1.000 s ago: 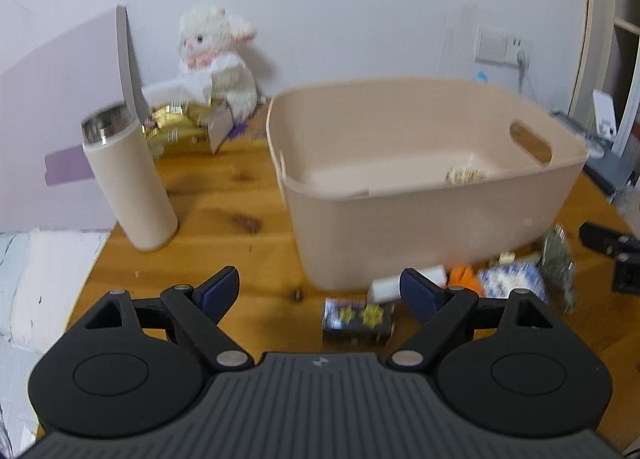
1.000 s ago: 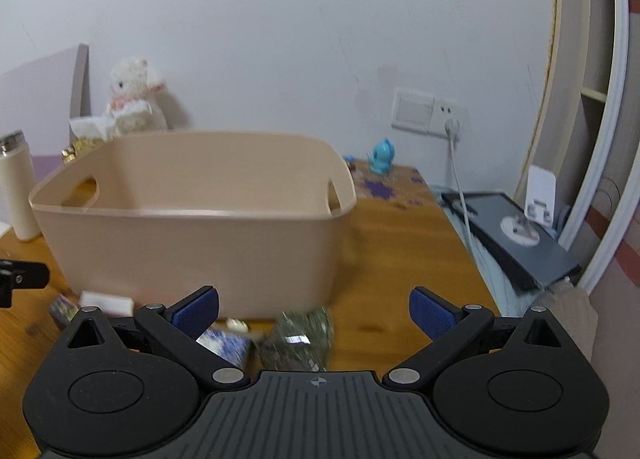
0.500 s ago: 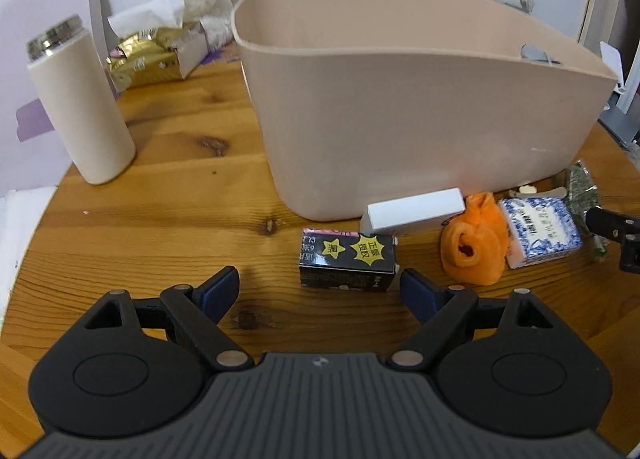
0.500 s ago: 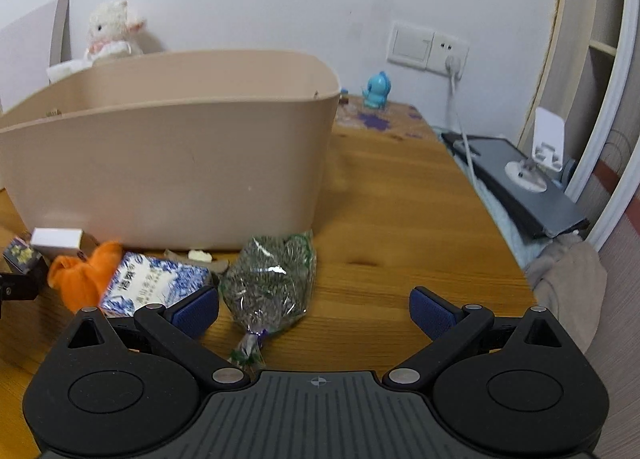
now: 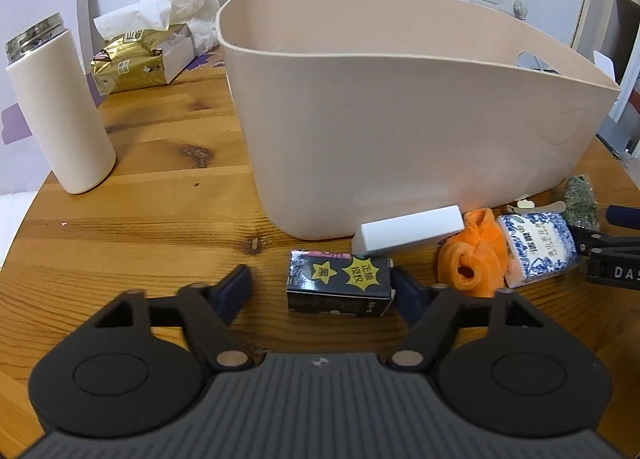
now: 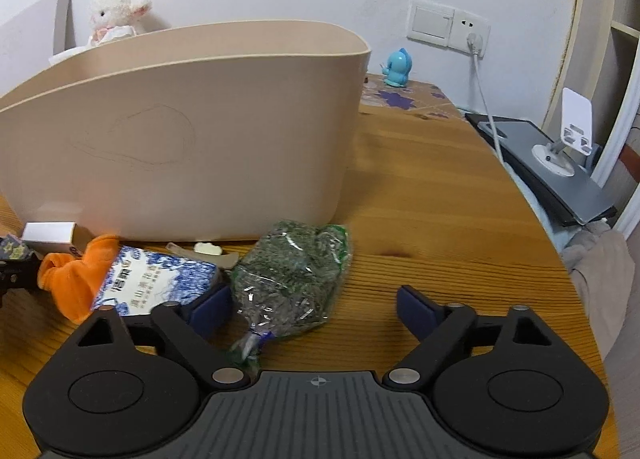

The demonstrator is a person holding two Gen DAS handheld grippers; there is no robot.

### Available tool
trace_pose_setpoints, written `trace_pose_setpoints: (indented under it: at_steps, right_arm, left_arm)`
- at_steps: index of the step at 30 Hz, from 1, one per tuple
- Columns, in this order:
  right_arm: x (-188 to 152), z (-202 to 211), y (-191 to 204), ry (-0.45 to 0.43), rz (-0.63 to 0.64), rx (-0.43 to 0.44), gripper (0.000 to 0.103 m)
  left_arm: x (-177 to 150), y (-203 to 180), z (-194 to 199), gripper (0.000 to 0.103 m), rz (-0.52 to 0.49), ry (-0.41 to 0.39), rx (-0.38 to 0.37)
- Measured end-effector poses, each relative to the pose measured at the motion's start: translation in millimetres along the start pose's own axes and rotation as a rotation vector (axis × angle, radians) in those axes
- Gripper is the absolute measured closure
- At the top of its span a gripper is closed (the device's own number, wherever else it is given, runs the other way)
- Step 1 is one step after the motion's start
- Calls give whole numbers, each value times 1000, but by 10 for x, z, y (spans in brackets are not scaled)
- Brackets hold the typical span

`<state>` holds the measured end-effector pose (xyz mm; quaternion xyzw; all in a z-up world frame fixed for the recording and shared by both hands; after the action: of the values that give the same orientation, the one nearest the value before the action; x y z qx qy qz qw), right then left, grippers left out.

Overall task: Organize objects
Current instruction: 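Grasp the black star box with the left tool while the right tool grasps the green bag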

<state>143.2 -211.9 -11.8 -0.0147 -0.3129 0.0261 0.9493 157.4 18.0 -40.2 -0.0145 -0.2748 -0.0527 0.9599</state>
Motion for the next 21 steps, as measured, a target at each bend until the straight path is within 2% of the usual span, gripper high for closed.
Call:
trace_pose_setpoints:
  at_steps: [3,4,7,14,21]
  right_arm:
    - [2,36,21,-4,4,17,39]
    - [-4,47,34,-5,5,23,49]
    - [-19,80,69,-1,9,24,59]
    - [-83,183,74,-4,-2,12,62]
    - [-110,461,34,-63,-33,-5,62]
  left_arm:
    - [-11,10,33,50,4,-4,-5]
    - [-14,19,36,50,5,-3,-9]
    - [-37,43,48,50,7,-7,-21]
    - [-108,42,153,50,0,-13,-43]
    - [-150,32,389,50,-11,-62,-46]
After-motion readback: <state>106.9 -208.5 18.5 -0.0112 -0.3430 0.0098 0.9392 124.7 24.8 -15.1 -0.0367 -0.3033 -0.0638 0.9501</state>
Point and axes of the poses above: each gripper's, at about its wrist camera, not at the fingertips, and z roughly against the way its jaws point, y to its left, x to its top, the point moved 2 cm from there along -z, roughly the way its jaws point, and after that the axes turned 10 degrees about y, right-handed, at the moved point
